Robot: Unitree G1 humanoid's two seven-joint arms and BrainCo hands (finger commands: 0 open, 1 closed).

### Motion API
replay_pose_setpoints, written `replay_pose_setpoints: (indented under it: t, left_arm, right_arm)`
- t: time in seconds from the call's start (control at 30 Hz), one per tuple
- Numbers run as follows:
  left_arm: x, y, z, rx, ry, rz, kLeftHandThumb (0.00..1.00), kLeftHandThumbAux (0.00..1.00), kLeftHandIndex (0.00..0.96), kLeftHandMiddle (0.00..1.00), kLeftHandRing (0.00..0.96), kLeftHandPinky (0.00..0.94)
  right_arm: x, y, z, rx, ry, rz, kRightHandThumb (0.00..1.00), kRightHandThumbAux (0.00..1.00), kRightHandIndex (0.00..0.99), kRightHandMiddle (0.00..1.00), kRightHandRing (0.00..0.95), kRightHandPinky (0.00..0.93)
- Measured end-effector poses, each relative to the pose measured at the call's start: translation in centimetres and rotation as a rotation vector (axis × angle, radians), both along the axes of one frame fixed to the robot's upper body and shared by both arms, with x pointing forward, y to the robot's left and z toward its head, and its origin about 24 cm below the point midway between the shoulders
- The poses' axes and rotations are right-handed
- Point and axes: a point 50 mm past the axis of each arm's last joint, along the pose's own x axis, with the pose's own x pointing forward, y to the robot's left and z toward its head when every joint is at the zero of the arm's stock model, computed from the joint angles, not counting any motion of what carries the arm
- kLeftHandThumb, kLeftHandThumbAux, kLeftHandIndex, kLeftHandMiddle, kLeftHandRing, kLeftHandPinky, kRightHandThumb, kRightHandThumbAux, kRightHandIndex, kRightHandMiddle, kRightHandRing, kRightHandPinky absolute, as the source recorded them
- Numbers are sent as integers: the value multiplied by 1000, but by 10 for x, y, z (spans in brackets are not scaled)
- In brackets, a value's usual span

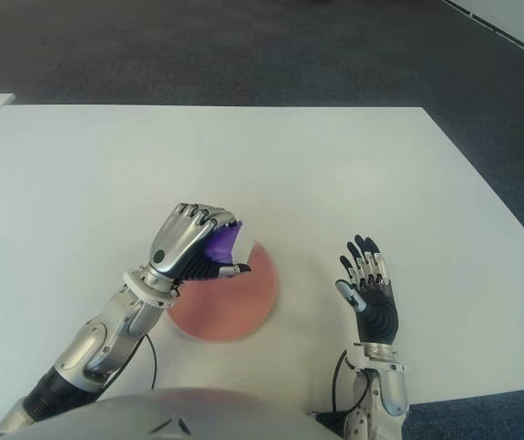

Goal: Put the tissue paper into the plate.

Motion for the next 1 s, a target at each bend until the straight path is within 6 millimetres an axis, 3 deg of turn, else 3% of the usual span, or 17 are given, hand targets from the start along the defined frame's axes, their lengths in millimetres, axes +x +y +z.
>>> replay_pose_setpoints:
  t: [0.7,0.73,0.77,0.83,0.93,1.0]
  left_arm:
    - [3,-2,-22,-60,68,32,744,690,445,844,840,836]
    - [3,-3,-22,-66,71,32,726,691,439,807,793,765]
    - [3,-3,-22,-83,81,35,642,614,428,725,710,691]
    - [1,-3,-23,-125,109,47,410,407,379,469,445,449]
    - [-2,-4,-24,-148,127,67,262,279,293,280,243,245]
    - [-3,-4,-23,-149,127,75,213,237,241,212,173,171]
  right_arm:
    - [-2,1,0,12,-18,-1,0,803,27,16,0,28]
    - [-2,1,0,12,-18,-1,0,799,27,17,0,28]
    - [-1,1,0,12,-18,0,0,794,28,18,0,29]
    - [0,1,-1,11,-20,-1,0,773,31,25,5,33]
    - [0,2,-2,3,-19,-2,0,749,34,32,12,38]
    - [0,3,-2,-2,-16,-3,0,736,37,36,15,39]
